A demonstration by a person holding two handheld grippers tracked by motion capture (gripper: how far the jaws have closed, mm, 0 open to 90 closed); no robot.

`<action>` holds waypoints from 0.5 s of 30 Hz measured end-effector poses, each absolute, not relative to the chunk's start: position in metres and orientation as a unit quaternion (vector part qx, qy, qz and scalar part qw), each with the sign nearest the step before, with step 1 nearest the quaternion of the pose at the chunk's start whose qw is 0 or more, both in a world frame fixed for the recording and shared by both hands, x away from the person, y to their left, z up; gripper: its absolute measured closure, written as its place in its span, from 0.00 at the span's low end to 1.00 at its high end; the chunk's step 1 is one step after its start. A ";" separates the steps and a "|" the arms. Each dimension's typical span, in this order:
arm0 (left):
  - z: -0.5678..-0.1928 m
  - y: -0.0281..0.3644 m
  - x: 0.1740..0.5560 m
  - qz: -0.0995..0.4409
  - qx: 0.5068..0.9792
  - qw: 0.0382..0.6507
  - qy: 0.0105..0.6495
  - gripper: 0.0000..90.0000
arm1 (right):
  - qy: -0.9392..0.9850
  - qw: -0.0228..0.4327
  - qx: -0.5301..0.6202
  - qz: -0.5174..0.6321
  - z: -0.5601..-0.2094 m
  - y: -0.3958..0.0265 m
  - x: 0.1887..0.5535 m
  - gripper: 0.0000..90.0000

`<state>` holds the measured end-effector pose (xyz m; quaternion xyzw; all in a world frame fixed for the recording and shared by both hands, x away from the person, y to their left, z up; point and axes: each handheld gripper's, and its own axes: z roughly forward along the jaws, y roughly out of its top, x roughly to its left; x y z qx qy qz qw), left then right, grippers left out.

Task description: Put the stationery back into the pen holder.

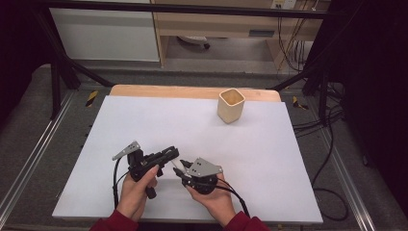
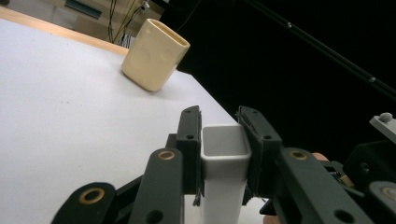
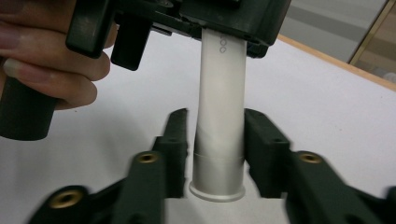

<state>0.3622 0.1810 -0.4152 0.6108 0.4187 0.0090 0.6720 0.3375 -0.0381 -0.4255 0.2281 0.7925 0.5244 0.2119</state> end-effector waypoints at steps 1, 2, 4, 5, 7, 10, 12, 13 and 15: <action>-0.415 0.181 0.362 0.013 0.612 0.671 0.419 0.78 | 0.792 0.211 0.232 0.523 -0.426 -0.037 0.338 0.61; -0.415 0.182 0.362 0.015 0.612 0.670 0.419 0.78 | 0.792 0.209 0.236 0.523 -0.427 -0.037 0.338 0.58; -0.415 0.184 0.363 0.020 0.610 0.671 0.422 0.78 | 0.793 0.208 0.240 0.521 -0.427 -0.037 0.339 0.54; -0.415 0.185 0.363 0.024 0.613 0.669 0.421 0.78 | 0.792 0.210 0.242 0.520 -0.427 -0.037 0.339 0.52; -0.414 0.187 0.363 0.033 0.611 0.669 0.422 0.78 | 0.792 0.209 0.246 0.519 -0.427 -0.037 0.340 0.49; -0.413 0.190 0.363 0.045 0.609 0.668 0.426 0.78 | 0.793 0.208 0.252 0.515 -0.427 -0.038 0.341 0.45; -0.412 0.191 0.362 0.055 0.608 0.667 0.428 0.78 | 0.794 0.206 0.255 0.513 -0.427 -0.038 0.342 0.42; -0.411 0.192 0.362 0.059 0.608 0.666 0.428 0.78 | 0.794 0.206 0.256 0.511 -0.427 -0.038 0.343 0.40; -0.409 0.194 0.362 0.070 0.606 0.665 0.430 0.78 | 0.796 0.204 0.261 0.507 -0.427 -0.039 0.344 0.37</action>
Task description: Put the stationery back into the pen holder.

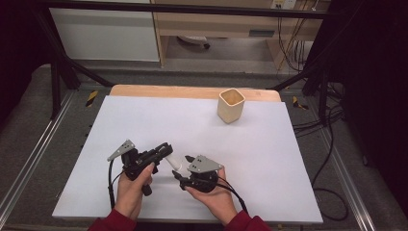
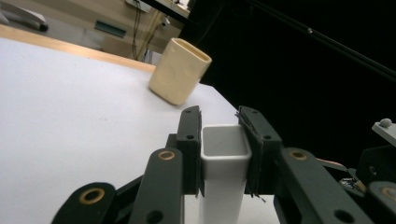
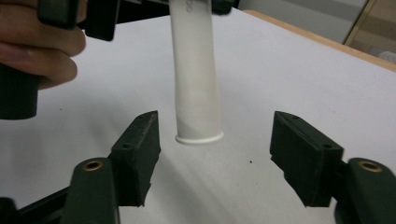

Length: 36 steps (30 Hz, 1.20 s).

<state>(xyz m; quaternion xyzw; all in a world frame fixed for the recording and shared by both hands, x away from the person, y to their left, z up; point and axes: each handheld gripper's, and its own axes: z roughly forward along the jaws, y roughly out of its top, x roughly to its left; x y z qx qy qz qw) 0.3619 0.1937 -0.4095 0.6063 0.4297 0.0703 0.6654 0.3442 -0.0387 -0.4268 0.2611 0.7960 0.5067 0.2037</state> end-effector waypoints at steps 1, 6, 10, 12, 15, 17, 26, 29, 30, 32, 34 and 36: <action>-0.409 0.195 0.362 0.077 0.609 0.663 0.428 0.78 | 0.797 0.202 0.265 0.504 -0.427 -0.039 0.345 0.35; -0.405 0.197 0.361 0.106 0.613 0.654 0.431 0.78 | 0.804 0.188 0.287 0.485 -0.426 -0.042 0.348 0.25; -0.404 0.199 0.360 0.121 0.616 0.648 0.431 0.78 | 0.799 0.189 0.312 0.478 -0.425 -0.046 0.351 0.18; -0.403 0.199 0.360 0.125 0.617 0.647 0.429 0.78 | 0.796 0.186 0.320 0.479 -0.424 -0.048 0.353 0.14; -0.401 0.198 0.360 0.134 0.623 0.644 0.424 0.78 | 0.795 0.185 0.329 0.475 -0.422 -0.052 0.355 0.09; -0.401 0.198 0.359 0.139 0.625 0.642 0.421 0.78 | 0.795 0.191 0.331 0.471 -0.423 -0.056 0.357 0.07; -0.398 0.196 0.358 0.152 0.635 0.634 0.413 0.78 | 0.785 0.206 0.347 0.470 -0.419 -0.080 0.366 0.08; -0.399 0.196 0.358 0.156 0.641 0.630 0.410 0.78 | 0.778 0.205 0.352 0.478 -0.411 -0.093 0.368 0.08; -0.399 0.196 0.358 0.156 0.641 0.630 0.410 0.78 | 0.775 0.207 0.353 0.481 -0.408 -0.097 0.369 0.08; -0.399 0.197 0.357 0.156 0.641 0.629 0.411 0.78 | 0.770 0.214 0.355 0.486 -0.404 -0.107 0.369 0.08; -0.398 0.198 0.356 0.156 0.642 0.629 0.409 0.78 | 0.764 0.225 0.358 0.487 -0.402 -0.117 0.368 0.08; -0.397 0.197 0.355 0.155 0.640 0.631 0.409 0.78 | 0.758 0.237 0.367 0.485 -0.402 -0.127 0.367 0.08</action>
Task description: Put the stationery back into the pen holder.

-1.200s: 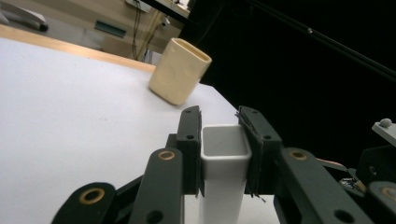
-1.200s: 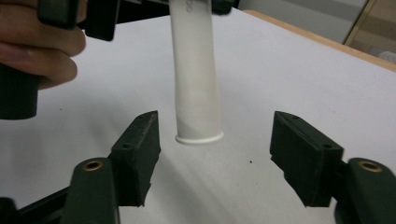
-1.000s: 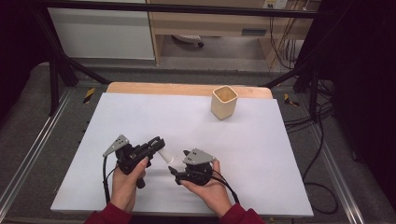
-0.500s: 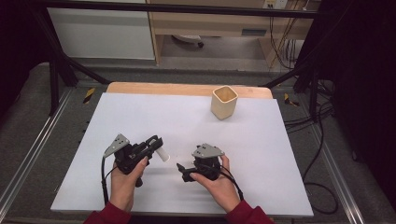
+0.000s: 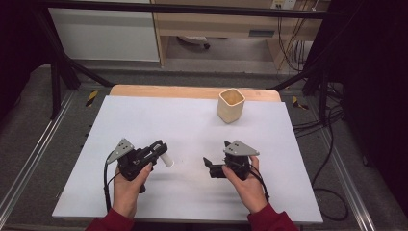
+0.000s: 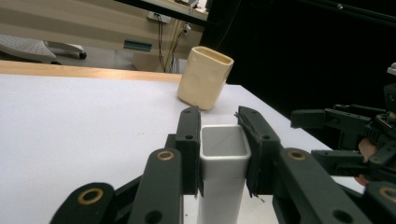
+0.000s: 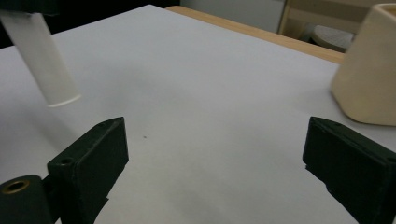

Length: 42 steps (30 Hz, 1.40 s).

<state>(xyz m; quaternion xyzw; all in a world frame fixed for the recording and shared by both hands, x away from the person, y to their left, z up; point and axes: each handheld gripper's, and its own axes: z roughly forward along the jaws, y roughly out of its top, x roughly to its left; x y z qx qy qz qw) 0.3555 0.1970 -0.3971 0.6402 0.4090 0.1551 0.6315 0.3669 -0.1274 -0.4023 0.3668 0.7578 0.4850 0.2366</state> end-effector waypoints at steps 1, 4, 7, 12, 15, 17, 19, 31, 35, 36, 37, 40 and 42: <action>-0.397 0.197 0.355 0.155 0.640 0.632 0.409 0.78 | 0.753 0.243 0.372 0.486 -0.403 -0.133 0.366 0.08; -0.398 0.196 0.356 0.153 0.641 0.632 0.409 0.78 | 0.744 0.244 0.386 0.487 -0.403 -0.150 0.363 0.07; -0.397 0.196 0.356 0.150 0.640 0.633 0.408 0.78 | 0.742 0.238 0.400 0.483 -0.405 -0.167 0.361 0.06; -0.397 0.195 0.355 0.149 0.644 0.631 0.407 0.78 | 0.735 0.233 0.419 0.479 -0.410 -0.194 0.352 0.05; -0.396 0.192 0.356 0.143 0.643 0.634 0.406 0.78 | 0.735 0.237 0.427 0.470 -0.417 -0.205 0.342 0.06; -0.393 0.190 0.358 0.144 0.643 0.634 0.404 0.78 | 0.738 0.234 0.428 0.466 -0.421 -0.211 0.334 0.05; -0.390 0.186 0.360 0.144 0.646 0.634 0.400 0.78 | 0.745 0.234 0.426 0.457 -0.426 -0.218 0.329 0.05; -0.387 0.144 0.392 0.127 0.674 0.613 0.392 0.78 | 0.732 0.236 0.448 0.456 -0.432 -0.230 0.328 0.06; -0.372 0.130 0.406 0.137 0.677 0.616 0.379 0.78 | 0.732 0.237 0.447 0.456 -0.433 -0.229 0.327 0.06; -0.369 0.127 0.409 0.136 0.679 0.616 0.376 0.78 | 0.732 0.238 0.447 0.456 -0.433 -0.229 0.327 0.06; -0.365 0.124 0.411 0.137 0.680 0.616 0.372 0.78 | 0.732 0.239 0.447 0.455 -0.433 -0.229 0.327 0.06; -0.356 0.113 0.416 0.149 0.689 0.614 0.355 0.78 | 0.731 0.232 0.452 0.456 -0.434 -0.230 0.328 0.06; -0.350 0.107 0.418 0.150 0.691 0.616 0.348 0.78 | 0.731 0.232 0.452 0.456 -0.434 -0.231 0.329 0.06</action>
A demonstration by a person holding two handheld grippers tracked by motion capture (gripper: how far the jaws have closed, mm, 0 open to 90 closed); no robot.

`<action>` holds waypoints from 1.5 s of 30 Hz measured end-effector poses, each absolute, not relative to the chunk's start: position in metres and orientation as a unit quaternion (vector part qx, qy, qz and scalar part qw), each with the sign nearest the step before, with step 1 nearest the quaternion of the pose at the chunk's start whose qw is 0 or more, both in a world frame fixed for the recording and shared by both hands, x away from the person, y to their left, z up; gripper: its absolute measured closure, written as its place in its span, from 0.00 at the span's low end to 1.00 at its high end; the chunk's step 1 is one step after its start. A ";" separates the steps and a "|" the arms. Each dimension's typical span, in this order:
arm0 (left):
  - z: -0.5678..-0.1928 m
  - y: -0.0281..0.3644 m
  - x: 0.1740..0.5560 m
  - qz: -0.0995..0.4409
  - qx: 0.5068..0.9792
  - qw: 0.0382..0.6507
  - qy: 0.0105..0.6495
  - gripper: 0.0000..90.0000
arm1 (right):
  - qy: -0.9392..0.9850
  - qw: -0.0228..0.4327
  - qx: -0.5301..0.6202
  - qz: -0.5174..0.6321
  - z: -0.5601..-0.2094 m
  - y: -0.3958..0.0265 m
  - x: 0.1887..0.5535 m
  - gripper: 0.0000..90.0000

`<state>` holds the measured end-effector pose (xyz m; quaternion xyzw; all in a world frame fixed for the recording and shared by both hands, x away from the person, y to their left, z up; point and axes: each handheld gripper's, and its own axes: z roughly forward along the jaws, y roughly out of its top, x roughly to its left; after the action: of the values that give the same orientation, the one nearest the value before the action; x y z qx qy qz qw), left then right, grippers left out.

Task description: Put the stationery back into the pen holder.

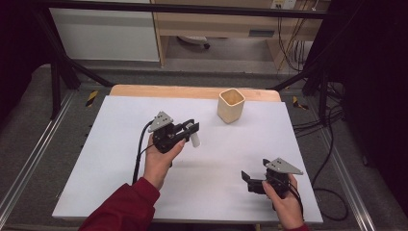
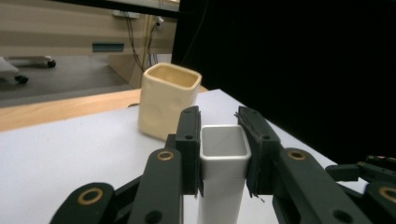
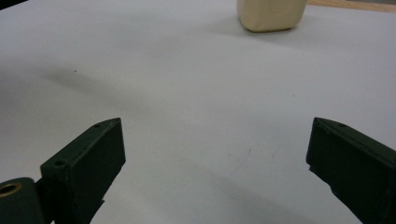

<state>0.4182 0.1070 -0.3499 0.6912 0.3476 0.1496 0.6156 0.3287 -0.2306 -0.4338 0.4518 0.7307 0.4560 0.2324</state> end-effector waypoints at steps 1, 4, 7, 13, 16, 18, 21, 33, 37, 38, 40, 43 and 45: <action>-0.347 0.104 0.420 0.149 0.691 0.617 0.346 0.78 | 0.731 0.231 0.453 0.456 -0.434 -0.230 0.329 0.06; -0.335 0.098 0.427 0.154 0.692 0.619 0.337 0.78 | 0.733 0.230 0.450 0.455 -0.434 -0.228 0.329 0.06; -0.323 0.095 0.433 0.160 0.689 0.626 0.328 0.78 | 0.734 0.225 0.450 0.457 -0.435 -0.226 0.329 0.06; -0.307 0.090 0.443 0.164 0.688 0.629 0.322 0.78 | 0.742 0.223 0.441 0.453 -0.436 -0.220 0.330 0.05; -0.302 0.087 0.447 0.167 0.694 0.625 0.317 0.78 | 0.740 0.226 0.441 0.454 -0.436 -0.220 0.330 0.05; -0.299 0.085 0.449 0.165 0.695 0.625 0.316 0.78 | 0.739 0.227 0.443 0.454 -0.436 -0.221 0.330 0.05; -0.292 0.084 0.453 0.175 0.697 0.623 0.309 0.78 | 0.741 0.226 0.442 0.453 -0.436 -0.221 0.330 0.05; -0.278 0.076 0.475 0.198 0.695 0.617 0.312 0.78 | 0.744 0.219 0.440 0.453 -0.436 -0.221 0.331 0.05; -0.277 0.070 0.483 0.203 0.695 0.614 0.314 0.78 | 0.742 0.216 0.443 0.454 -0.436 -0.221 0.330 0.05; -0.277 0.068 0.486 0.205 0.695 0.613 0.315 0.78 | 0.742 0.215 0.443 0.455 -0.436 -0.221 0.330 0.05; -0.277 0.065 0.489 0.208 0.696 0.611 0.314 0.78 | 0.742 0.215 0.443 0.455 -0.436 -0.220 0.330 0.05; -0.278 0.060 0.495 0.211 0.696 0.610 0.315 0.78 | 0.744 0.216 0.441 0.454 -0.437 -0.220 0.331 0.05; -0.279 0.056 0.499 0.212 0.695 0.609 0.318 0.78 | 0.745 0.215 0.440 0.453 -0.437 -0.220 0.330 0.05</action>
<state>0.4991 0.0565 -0.2786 0.6953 0.3176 0.2121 0.6088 0.3305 -0.2200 -0.4372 0.4402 0.7448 0.4529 0.2155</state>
